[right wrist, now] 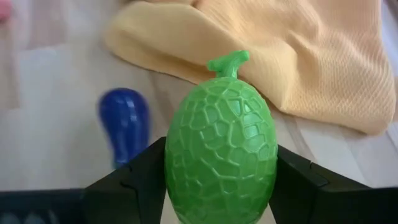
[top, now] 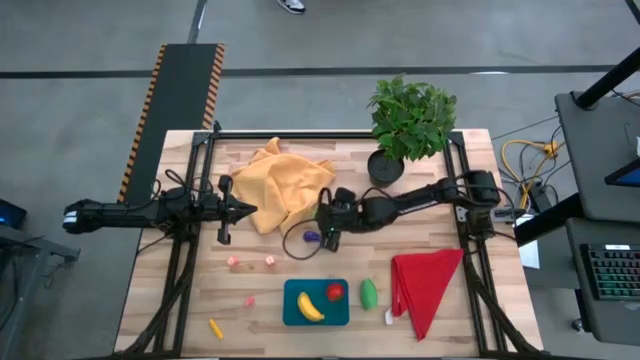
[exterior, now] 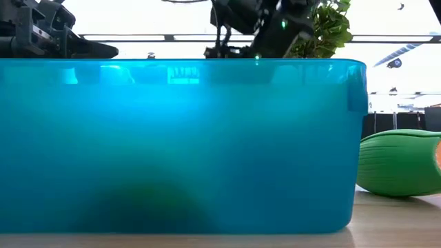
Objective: Pick and placing Produce into tupperware
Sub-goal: Put the green melon into the blue bin, then put the green corn into the blue bin
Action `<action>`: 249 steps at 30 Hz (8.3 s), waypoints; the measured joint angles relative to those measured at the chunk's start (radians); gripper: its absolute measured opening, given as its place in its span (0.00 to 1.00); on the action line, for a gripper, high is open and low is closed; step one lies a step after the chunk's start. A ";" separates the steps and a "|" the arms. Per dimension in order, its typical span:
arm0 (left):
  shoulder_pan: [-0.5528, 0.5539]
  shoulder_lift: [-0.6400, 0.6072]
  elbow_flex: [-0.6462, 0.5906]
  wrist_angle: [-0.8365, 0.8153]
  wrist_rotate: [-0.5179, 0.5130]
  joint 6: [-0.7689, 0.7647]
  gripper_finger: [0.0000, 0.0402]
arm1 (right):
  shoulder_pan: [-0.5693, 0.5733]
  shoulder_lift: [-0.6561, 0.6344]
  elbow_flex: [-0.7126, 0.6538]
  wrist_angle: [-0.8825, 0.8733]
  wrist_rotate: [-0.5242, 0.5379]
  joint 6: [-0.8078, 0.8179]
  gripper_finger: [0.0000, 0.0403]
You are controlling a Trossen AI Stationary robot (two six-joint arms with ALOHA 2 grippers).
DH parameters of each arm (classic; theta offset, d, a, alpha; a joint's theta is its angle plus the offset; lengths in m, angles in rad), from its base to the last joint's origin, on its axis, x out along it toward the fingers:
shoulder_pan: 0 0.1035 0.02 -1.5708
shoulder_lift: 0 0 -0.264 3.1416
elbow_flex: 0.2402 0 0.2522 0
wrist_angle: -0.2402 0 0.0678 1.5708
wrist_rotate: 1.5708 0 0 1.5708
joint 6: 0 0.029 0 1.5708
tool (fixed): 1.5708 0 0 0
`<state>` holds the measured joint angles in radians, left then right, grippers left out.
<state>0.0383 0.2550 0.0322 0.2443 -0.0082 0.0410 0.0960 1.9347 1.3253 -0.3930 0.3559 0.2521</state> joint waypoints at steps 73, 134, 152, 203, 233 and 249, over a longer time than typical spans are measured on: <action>0.000 0.000 0.000 0.000 0.000 0.000 0.00 | 0.349 0.080 0.096 0.140 -0.157 -0.025 0.53; 0.000 0.000 0.000 0.000 0.000 0.000 0.00 | 0.424 -0.148 0.132 -0.201 -0.090 0.007 0.57; 0.000 0.021 0.000 -0.001 0.007 -0.008 0.00 | 0.630 -0.351 -0.253 0.136 0.075 0.152 0.56; 0.000 0.072 0.000 -0.025 0.024 -0.008 0.00 | 0.515 0.044 0.409 -0.866 -0.126 1.432 0.56; 0.000 0.111 0.000 -0.016 0.003 0.051 0.00 | 0.517 0.175 0.426 -0.848 -0.151 1.484 0.85; 0.000 0.111 0.000 -0.015 0.003 0.049 0.00 | 0.519 0.175 0.306 -0.703 -0.154 1.506 0.82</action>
<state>0.0380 0.3660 0.0322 0.2291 -0.0048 0.0902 0.6147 2.1101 1.6315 -1.0955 0.2020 1.7576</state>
